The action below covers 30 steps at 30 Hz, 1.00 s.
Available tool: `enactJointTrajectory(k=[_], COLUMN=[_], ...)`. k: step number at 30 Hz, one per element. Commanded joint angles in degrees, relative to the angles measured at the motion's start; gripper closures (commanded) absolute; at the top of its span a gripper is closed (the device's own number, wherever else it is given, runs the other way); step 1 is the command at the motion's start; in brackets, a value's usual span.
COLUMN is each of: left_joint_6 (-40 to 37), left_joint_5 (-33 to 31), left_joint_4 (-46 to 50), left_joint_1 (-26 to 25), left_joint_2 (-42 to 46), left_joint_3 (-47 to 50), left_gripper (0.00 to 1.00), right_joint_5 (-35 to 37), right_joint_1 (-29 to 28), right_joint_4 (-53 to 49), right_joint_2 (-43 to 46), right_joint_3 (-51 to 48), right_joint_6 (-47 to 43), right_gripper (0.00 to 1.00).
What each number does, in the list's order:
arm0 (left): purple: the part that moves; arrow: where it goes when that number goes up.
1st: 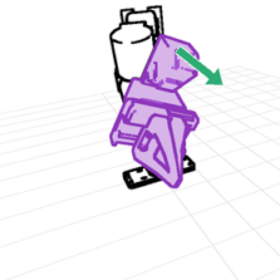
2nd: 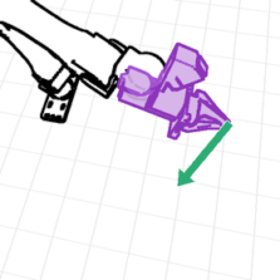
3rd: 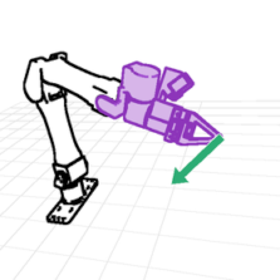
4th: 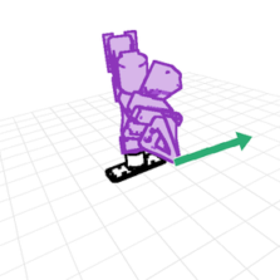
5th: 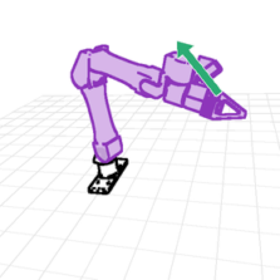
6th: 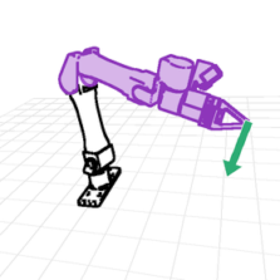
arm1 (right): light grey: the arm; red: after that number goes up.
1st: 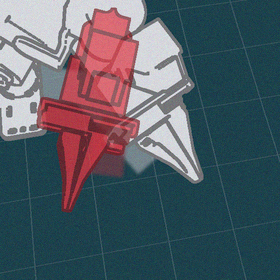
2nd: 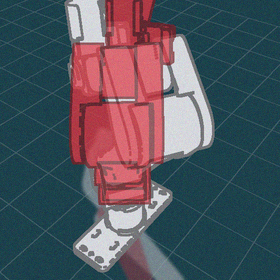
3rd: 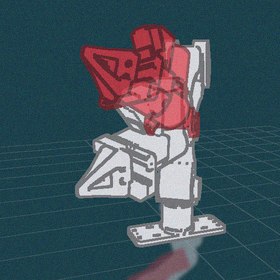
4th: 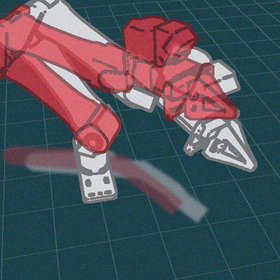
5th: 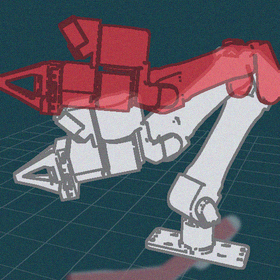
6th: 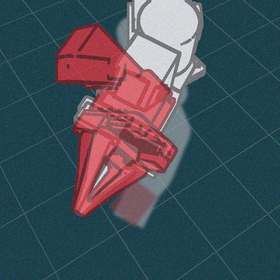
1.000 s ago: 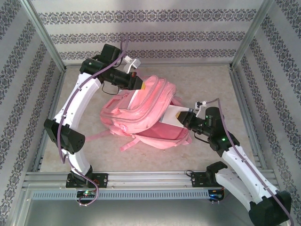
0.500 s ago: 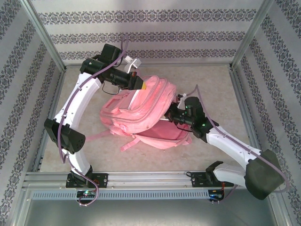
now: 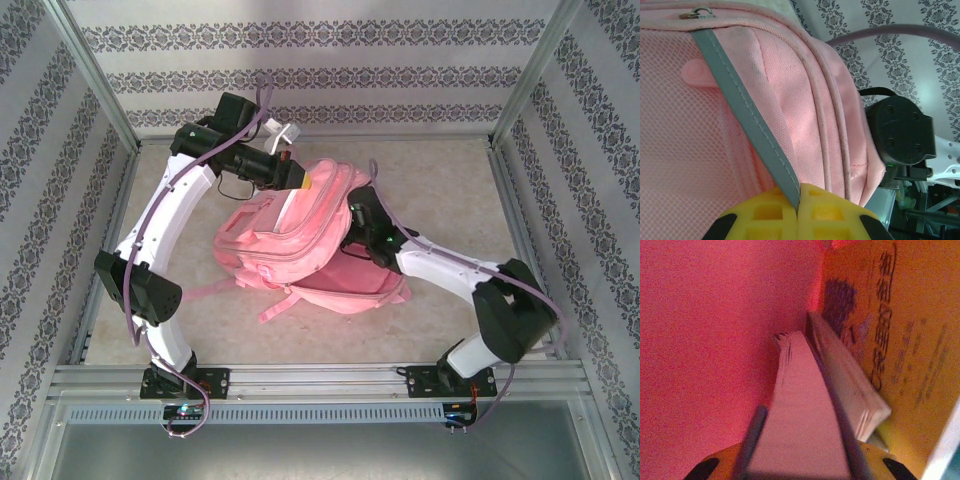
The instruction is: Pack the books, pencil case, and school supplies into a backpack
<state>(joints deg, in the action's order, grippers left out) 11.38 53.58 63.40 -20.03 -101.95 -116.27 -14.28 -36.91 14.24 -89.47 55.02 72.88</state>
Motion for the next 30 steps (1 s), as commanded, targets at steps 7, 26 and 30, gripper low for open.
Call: enactJointTrajectory(k=[7,26,30], left_joint_6=[0.4,0.5,2.0], left_joint_5=[9.6,6.5,4.5], left_joint_4=[-7.4,-7.1,-8.3], left_joint_1=[0.1,2.1,2.4], left_joint_2=[0.8,-1.4,-1.0], left_joint_3=[-3.3,-3.3,-2.1], left_gripper=[1.00,1.00,1.00], right_joint_5=[1.3,-3.5,-1.6], right_joint_1=[-1.3,2.4,3.0], right_joint_4=[6.3,5.9,4.3], right_joint_2=[-17.9,-6.2,-3.5], right_joint_3=[14.5,4.9,1.3], right_joint_6=[-0.8,-19.4,-21.3], right_gripper=[0.51,0.11,0.11])
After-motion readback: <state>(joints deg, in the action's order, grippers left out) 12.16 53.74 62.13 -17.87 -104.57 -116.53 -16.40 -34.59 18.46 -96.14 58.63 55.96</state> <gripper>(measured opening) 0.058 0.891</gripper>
